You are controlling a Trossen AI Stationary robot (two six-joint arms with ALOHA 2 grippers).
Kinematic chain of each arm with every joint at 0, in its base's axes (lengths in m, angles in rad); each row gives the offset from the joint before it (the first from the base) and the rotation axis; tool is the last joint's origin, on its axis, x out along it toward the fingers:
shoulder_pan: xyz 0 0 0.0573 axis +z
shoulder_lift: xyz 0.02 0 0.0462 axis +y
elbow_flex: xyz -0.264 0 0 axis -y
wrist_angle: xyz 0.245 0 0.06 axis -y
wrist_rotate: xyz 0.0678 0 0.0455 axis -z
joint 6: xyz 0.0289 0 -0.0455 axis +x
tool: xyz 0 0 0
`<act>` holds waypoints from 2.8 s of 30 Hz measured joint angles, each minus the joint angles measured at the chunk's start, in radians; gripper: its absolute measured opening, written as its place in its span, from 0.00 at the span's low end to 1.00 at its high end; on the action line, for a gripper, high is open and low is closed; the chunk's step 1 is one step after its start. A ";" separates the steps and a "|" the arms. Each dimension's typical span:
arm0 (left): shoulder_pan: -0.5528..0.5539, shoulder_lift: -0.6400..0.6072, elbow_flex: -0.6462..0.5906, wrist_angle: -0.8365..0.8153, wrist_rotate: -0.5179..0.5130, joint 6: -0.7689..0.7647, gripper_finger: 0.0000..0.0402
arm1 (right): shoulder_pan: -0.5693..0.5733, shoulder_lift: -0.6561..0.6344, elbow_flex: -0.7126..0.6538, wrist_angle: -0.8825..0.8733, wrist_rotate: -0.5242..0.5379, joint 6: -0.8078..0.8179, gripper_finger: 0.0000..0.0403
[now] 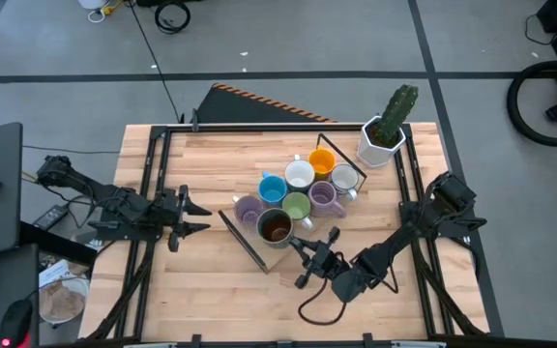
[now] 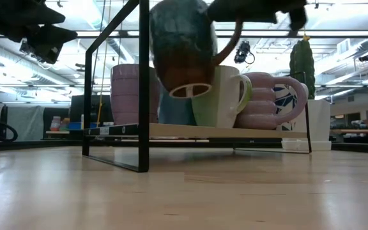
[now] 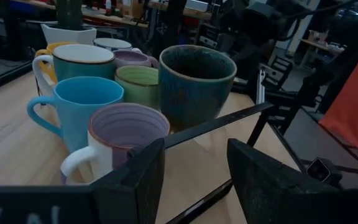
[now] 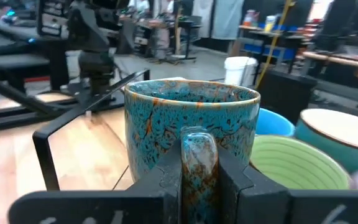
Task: Place coffee mugs
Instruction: Put the blue patterned mug on the shelf, then return to Home Position
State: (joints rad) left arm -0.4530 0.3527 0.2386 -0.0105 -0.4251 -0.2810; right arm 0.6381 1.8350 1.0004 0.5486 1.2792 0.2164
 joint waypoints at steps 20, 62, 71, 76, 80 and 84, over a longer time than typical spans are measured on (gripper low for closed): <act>0.000 0.000 0.000 -0.002 0.000 0.026 0.45 | 0.000 0.111 0.000 0.031 0.052 0.066 0.14; 0.000 0.000 0.000 -0.017 0.149 -0.053 0.45 | -0.006 0.073 -0.007 -0.010 -0.147 0.132 0.49; 0.000 0.000 -0.001 -0.039 0.152 0.028 0.45 | 0.002 -0.123 -0.008 -0.363 -0.341 0.312 0.59; 0.000 -0.002 -0.001 -0.040 0.145 0.055 0.45 | 0.039 -0.254 -0.071 -0.468 -0.315 0.340 0.60; 0.000 -0.002 -0.001 -0.041 0.135 0.081 0.45 | 0.056 -0.394 -0.225 -0.402 -0.317 0.337 0.62; 0.000 -0.011 -0.001 -0.040 0.119 0.096 0.45 | 0.030 -0.565 -0.407 -0.262 -0.393 0.301 0.62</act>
State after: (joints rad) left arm -0.4526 0.3416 0.2375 -0.0508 -0.3056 -0.1849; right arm 0.6678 1.2705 0.5935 0.2870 0.8858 0.5170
